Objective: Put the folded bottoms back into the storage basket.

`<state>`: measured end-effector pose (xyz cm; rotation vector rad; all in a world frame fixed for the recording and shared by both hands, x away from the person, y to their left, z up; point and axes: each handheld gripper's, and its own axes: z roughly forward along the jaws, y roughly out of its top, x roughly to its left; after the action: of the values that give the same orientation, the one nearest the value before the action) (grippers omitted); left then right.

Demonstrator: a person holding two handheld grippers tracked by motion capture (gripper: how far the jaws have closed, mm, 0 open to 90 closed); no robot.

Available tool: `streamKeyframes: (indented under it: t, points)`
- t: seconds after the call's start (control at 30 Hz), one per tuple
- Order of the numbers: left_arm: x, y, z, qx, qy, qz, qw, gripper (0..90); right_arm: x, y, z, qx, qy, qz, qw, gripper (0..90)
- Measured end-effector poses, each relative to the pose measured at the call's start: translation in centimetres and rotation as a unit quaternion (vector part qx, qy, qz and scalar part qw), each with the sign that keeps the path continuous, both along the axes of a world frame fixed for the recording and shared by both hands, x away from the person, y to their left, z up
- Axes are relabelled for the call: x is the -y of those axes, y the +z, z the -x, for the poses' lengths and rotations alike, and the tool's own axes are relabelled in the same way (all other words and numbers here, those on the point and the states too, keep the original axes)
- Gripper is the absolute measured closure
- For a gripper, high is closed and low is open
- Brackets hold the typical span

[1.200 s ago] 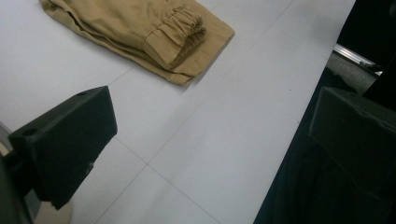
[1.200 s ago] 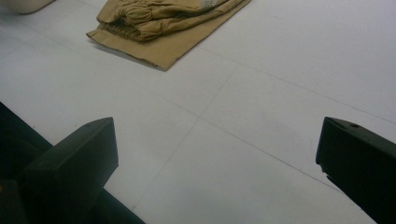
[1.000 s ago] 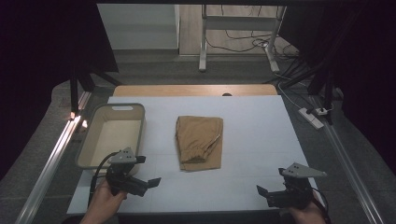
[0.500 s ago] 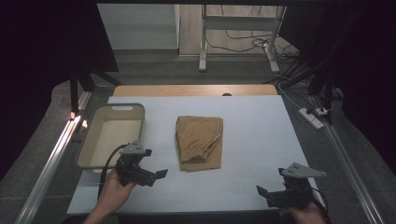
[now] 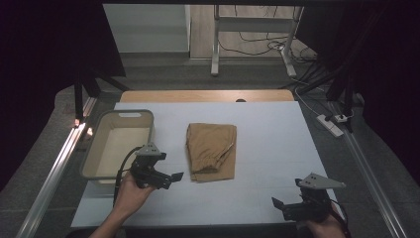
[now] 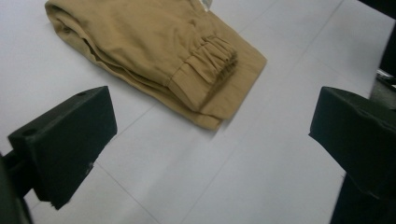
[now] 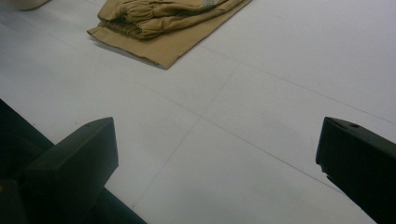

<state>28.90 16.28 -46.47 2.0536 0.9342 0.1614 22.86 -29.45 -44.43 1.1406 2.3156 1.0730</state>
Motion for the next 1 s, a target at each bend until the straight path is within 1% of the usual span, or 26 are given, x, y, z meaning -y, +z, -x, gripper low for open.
streamKeyframes:
  t: [0.1, 0.17, 0.23, 0.33, 0.43, 0.7, 0.9, 1.0]
  points:
    - [0.5, -0.2, -0.5, -0.002, -0.002, -0.001, 1.0000, 0.0, 0.0, 0.0, 0.0, 0.000, 0.001, 0.000, 1.0000, 0.0]
    - [0.8, -0.4, -0.9, -0.005, -0.009, 0.004, 0.9999, 0.0, 0.0, 0.0, 0.0, 0.000, 0.002, 0.001, 1.0000, 0.0]
    - [1.0, -0.5, -1.4, -0.005, -0.010, 0.001, 0.9999, 0.0, 0.0, 0.0, 0.0, 0.000, 0.003, 0.001, 1.0000, 0.0]
    - [1.5, -0.8, -1.9, -0.005, -0.006, -0.012, 0.9999, 0.0, 0.0, 0.0, 0.0, 0.001, 0.003, 0.001, 1.0000, 0.0]
    - [2.0, -1.0, -2.2, -0.002, -0.001, -0.036, 0.9994, 0.0, 0.0, 0.0, 0.0, 0.000, 0.004, 0.003, 1.0000, 0.0]
    - [2.3, -1.6, -3.7, -0.011, 0.008, -0.035, 0.9993, 0.0, -0.1, 0.0, 0.0, 0.000, 0.006, 0.005, 1.0000, 0.0]
    - [2.9, -2.1, -4.9, -0.020, 0.019, -0.044, 0.9987, 0.0, -0.1, 0.0, 0.0, -0.001, 0.006, 0.004, 1.0000, 0.0]
    - [3.3, -2.5, -5.4, -0.022, 0.020, -0.048, 0.9984, 0.0, -0.1, 0.0, 0.0, -0.001, 0.007, 0.004, 1.0000, 0.0]
